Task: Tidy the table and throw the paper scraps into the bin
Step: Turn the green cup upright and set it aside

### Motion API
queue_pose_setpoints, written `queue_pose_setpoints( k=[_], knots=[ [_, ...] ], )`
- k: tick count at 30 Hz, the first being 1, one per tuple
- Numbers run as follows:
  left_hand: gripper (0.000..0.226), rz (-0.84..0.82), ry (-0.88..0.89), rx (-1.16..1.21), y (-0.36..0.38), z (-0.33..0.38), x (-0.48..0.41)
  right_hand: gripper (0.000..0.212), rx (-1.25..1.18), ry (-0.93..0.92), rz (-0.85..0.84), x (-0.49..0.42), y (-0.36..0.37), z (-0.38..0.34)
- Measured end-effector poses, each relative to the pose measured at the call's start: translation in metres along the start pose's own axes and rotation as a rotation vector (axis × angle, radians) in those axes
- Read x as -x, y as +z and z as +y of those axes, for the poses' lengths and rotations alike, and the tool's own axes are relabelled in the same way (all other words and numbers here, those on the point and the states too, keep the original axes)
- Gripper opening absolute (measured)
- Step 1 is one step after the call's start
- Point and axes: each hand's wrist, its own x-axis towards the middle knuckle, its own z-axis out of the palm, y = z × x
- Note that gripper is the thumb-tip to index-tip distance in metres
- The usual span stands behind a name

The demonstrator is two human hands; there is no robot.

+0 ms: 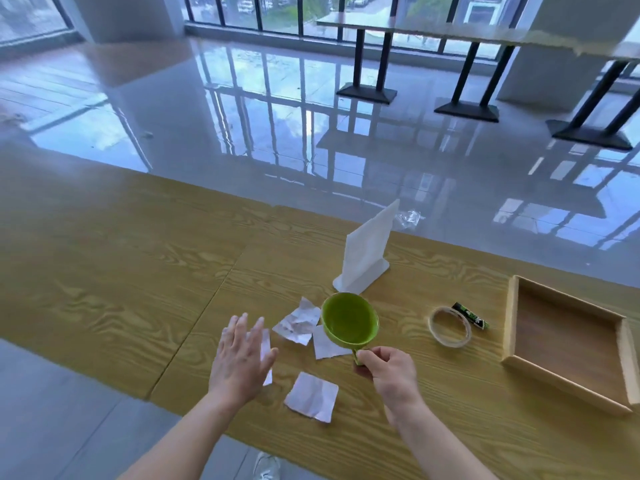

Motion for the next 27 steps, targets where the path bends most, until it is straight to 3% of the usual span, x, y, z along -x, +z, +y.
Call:
queue_pose_setpoints(
  k=[8,17,27],
  knots=[
    [0.067,-0.036,-0.084,0.025,-0.006,-0.079,-0.057,0.015,-0.025,0.038,-0.027,-0.033,0.1,-0.019],
    [0.068,-0.079,0.092,-0.018,0.02,-0.104,-0.109,0.017,-0.08,0.066,0.023,-0.079,0.165,-0.034],
    [0.068,0.037,0.152,0.026,0.035,-0.108,-0.11,0.013,-0.1,0.084,0.1,-0.122,0.201,-0.046]
  ],
)
